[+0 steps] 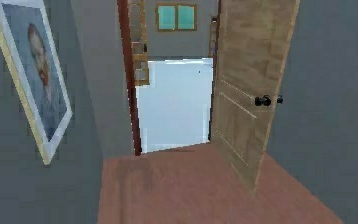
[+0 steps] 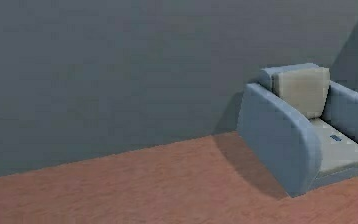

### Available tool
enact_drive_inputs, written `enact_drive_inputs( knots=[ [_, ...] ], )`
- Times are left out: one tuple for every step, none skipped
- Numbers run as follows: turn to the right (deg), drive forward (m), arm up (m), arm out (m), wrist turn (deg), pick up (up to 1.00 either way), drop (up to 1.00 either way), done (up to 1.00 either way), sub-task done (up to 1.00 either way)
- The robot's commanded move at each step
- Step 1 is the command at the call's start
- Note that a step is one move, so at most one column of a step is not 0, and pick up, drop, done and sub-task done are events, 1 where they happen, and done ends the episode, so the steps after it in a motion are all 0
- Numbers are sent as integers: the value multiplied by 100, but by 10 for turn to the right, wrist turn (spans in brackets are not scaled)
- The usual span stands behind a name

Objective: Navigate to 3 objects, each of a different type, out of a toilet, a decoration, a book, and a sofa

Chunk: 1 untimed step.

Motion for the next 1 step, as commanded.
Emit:
enact_drive_inputs(
  knots=[
    [0, 100, 0, 0, 0, 0, 0, 0, 0]
  ],
)
